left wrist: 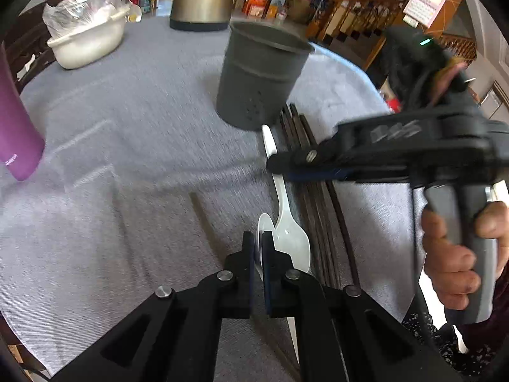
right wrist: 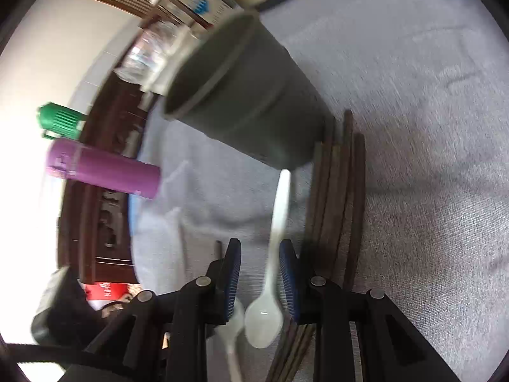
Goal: Organize utensils
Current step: 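Close the right gripper on one white spoon while the left gripper grasps the other, then lift the spoons and drop them into the grey cup with both grippers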
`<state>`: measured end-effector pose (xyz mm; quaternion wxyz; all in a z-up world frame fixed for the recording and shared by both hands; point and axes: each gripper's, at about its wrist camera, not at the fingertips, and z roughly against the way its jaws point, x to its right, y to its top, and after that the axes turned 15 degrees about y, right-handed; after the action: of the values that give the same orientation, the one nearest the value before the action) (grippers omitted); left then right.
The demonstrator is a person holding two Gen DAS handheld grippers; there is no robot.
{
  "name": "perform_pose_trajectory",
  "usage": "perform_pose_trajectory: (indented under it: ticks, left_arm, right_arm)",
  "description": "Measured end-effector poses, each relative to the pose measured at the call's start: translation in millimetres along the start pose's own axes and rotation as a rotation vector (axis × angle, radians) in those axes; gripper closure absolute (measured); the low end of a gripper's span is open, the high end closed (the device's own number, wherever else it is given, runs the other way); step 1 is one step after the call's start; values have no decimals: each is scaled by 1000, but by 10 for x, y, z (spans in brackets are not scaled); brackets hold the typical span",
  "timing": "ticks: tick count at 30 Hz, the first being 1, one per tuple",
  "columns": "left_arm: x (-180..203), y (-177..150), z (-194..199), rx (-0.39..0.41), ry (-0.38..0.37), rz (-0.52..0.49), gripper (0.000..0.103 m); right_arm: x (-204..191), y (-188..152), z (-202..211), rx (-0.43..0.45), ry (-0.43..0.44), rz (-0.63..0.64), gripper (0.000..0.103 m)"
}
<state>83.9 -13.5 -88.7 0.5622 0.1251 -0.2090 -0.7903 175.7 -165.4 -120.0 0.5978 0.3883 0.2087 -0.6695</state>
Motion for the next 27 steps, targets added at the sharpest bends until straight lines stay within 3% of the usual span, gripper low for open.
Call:
perform_pose_trajectory:
  ticks: [4, 7, 9, 11, 17, 21, 25, 27]
  left_arm:
    - [-130, -47, 184, 38, 4, 28, 98]
    - [-207, -39, 311, 77, 20, 57, 98]
    - [-259, -37, 428, 108, 35, 78, 98]
    - [-334, -26, 530, 135, 46, 101, 98]
    - [-559, 106, 659, 170, 72, 174, 98]
    - [-617, 395, 647, 211, 92, 218, 98]
    - [-596, 805, 721, 293, 106, 256, 98]
    - [-565, 1026, 757, 331, 114, 262, 98]
  right_arm:
    - [-23, 35, -133, -32, -74, -11, 75]
    - [-141, 43, -231, -65, -165, 52, 80]
    - [-246, 9, -297, -69, -248, 126, 91]
    - [-276, -34, -310, -54, -252, 164, 92]
    - [-353, -105, -96, 36, -129, 218, 94]
    - [-452, -42, 170, 130, -24, 253, 94]
    - [-571, 37, 539, 293, 101, 312, 94]
    - [-593, 111, 678, 339, 123, 326, 94]
